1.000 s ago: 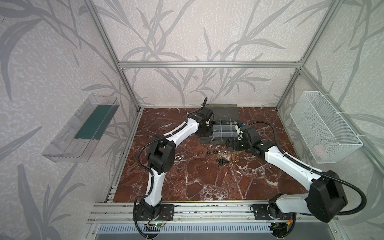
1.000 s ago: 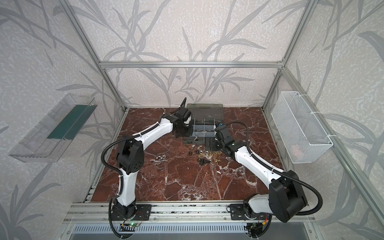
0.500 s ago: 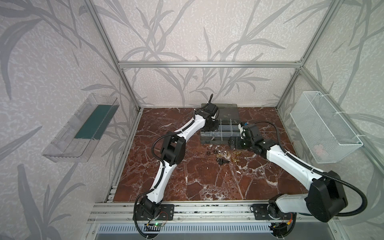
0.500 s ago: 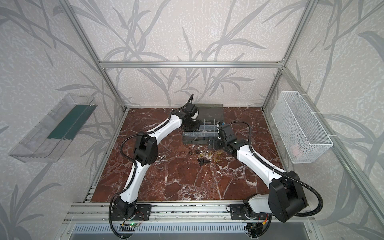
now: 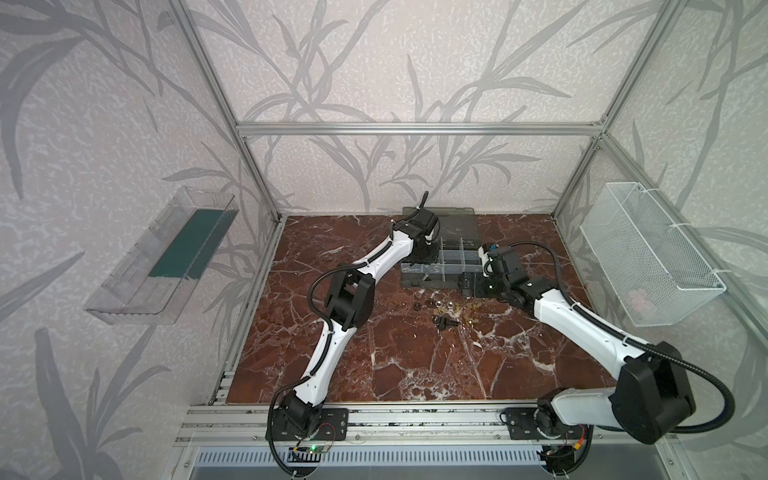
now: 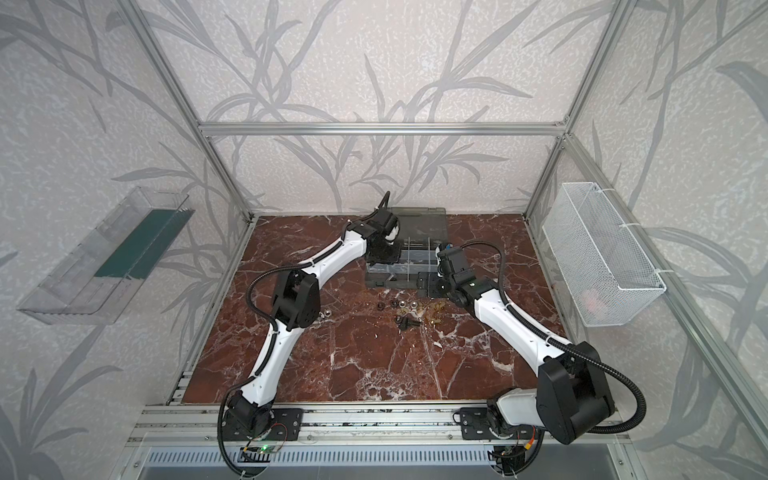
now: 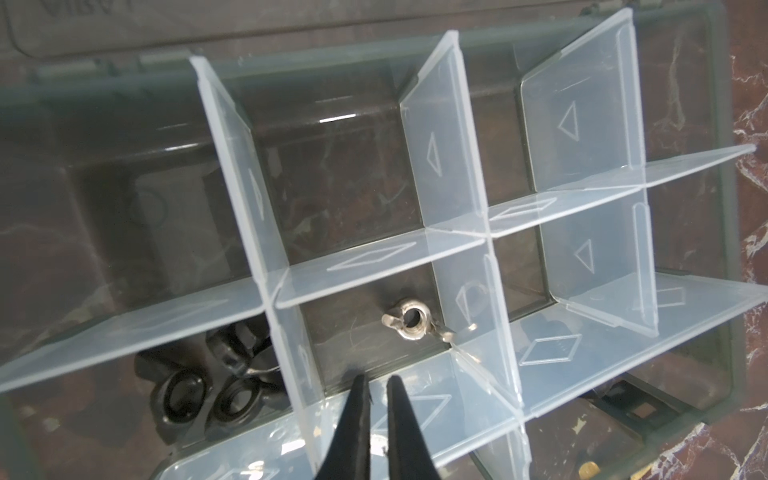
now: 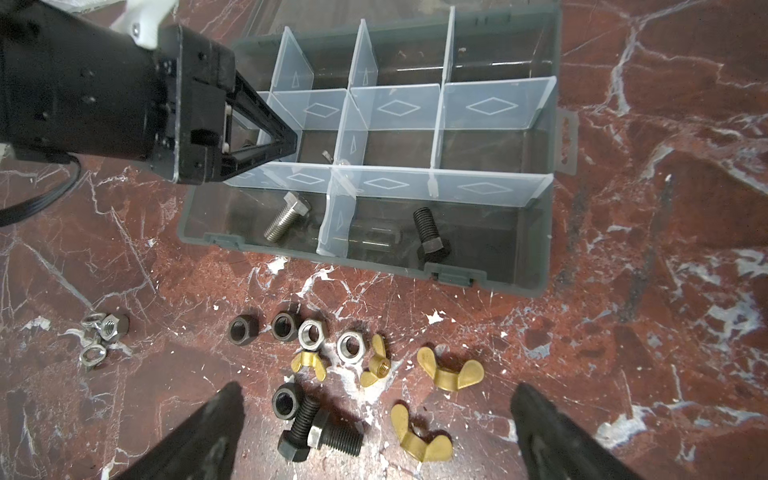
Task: Sort the screws and nuts into containers
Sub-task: 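Lower the silver wing nut into a box compartment and open the left gripper, then move the left gripper back down over the silver nut pile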
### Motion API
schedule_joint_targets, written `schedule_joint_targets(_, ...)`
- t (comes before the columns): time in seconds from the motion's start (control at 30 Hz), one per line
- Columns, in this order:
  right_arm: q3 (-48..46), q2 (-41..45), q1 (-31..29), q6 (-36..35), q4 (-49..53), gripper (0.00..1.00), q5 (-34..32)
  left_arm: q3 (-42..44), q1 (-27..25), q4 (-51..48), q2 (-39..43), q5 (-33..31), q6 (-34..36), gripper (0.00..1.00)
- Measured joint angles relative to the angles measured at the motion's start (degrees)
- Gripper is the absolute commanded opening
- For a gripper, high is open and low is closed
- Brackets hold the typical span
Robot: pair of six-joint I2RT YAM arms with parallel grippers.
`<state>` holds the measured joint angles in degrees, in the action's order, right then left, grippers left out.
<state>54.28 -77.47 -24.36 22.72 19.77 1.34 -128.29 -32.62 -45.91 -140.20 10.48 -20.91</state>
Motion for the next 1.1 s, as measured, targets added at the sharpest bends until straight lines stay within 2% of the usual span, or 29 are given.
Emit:
schedule_joint_targets(0.23, -0.04, 1.29, 0.0, 0.09, -0.13, 0.99, 1.22, 1.11, 0.0, -1.79, 4.37, -2.62, 1.49, 0.31)
schedule_joint_targets(0.3, -0.07, 1.57, -0.02, 0.22, -0.22, 0.99, 1.7, 2.25, 0.0, -2.34, 7.28, -3.72, 1.95, 0.39)
schedule_joint_targets(0.43, -0.22, 1.62, -0.87, 0.24, -0.28, 0.99, 1.66, 6.84, 0.07, -3.06, 15.72, -7.06, 2.84, 0.63)
schedule_joint_targets(0.6, -0.28, 1.6, -3.91, -0.04, -0.55, 0.99, 0.85, 15.21, 0.33, -4.13, 26.25, -13.16, 3.48, 0.78)
schedule_joint_targets(0.83, 0.22, 0.02, -9.18, -1.55, -0.81, 0.99, -1.33, 32.26, 2.29, -5.2, 37.88, -16.17, 2.69, 0.88)
schedule_joint_targets(1.1, 0.42, -0.87, -13.99, -3.32, -1.33, 0.99, -3.78, 56.81, 6.78, -4.87, 52.15, -13.79, -0.7, 0.88)
